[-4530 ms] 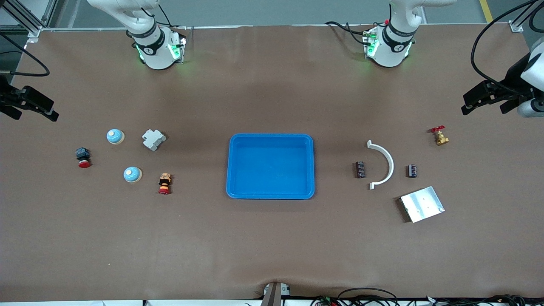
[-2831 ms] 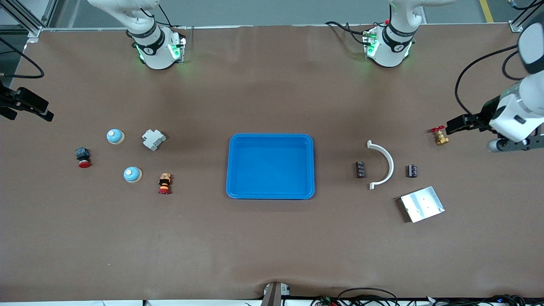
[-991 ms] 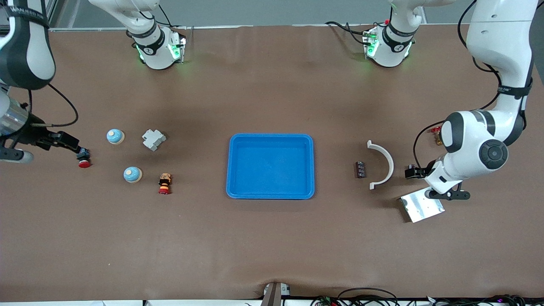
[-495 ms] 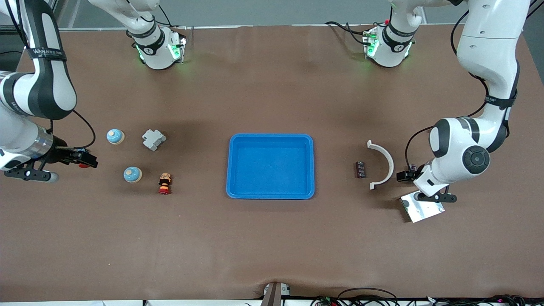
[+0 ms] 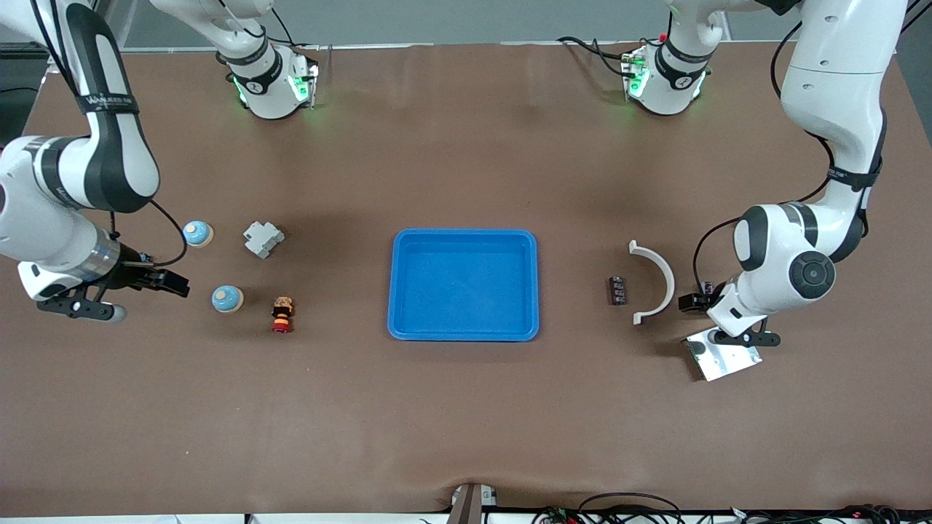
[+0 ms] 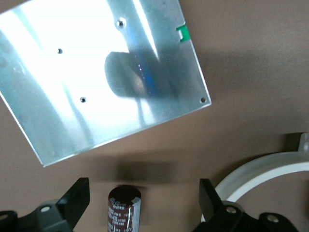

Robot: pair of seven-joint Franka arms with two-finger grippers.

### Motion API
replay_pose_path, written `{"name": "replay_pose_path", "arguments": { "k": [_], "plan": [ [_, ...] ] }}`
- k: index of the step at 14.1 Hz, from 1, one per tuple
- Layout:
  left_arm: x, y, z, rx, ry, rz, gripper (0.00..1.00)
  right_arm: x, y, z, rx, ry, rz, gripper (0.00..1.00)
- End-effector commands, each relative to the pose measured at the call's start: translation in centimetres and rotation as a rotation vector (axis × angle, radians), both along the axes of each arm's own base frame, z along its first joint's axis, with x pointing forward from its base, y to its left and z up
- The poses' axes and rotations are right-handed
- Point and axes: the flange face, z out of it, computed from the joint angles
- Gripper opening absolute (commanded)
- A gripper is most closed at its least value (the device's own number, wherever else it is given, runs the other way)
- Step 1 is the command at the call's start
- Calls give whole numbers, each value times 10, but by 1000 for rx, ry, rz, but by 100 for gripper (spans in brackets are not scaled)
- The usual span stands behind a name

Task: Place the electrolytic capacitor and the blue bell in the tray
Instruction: 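Grasp the capacitor with the left gripper while the right gripper reaches the bell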

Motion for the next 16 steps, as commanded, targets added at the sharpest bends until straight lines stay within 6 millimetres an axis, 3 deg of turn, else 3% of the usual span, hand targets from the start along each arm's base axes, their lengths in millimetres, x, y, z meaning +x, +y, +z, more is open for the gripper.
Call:
{"name": "replay_pose_path", "arguments": {
  "k": [1,2,4,8,11,12,14,16],
  "plan": [
    [-11,2,-2,8,2,-23,100,1,-2,-27,6,-34,-26,100],
    [-14,2,-2,8,7,-23,100,-5,1,-42,5,-34,-23,100],
    [-17,2,-4,8,13,-23,100,-11,17,-53,6,-23,-7,100],
    [-17,4,-6,9,16,-20,100,-20,16,-86,3,-51,-12,100],
    [-17,4,-7,9,16,-20,100,-19,15,-98,3,-49,-14,100],
    [-17,4,-7,8,15,-19,95,-21,14,-104,2,-52,-15,100],
    [-16,4,-7,9,11,-17,66,-25,15,-116,0,-72,-14,100],
    [-16,4,-6,8,10,-17,46,-27,15,-123,0,-74,-14,100]
  ]
}}
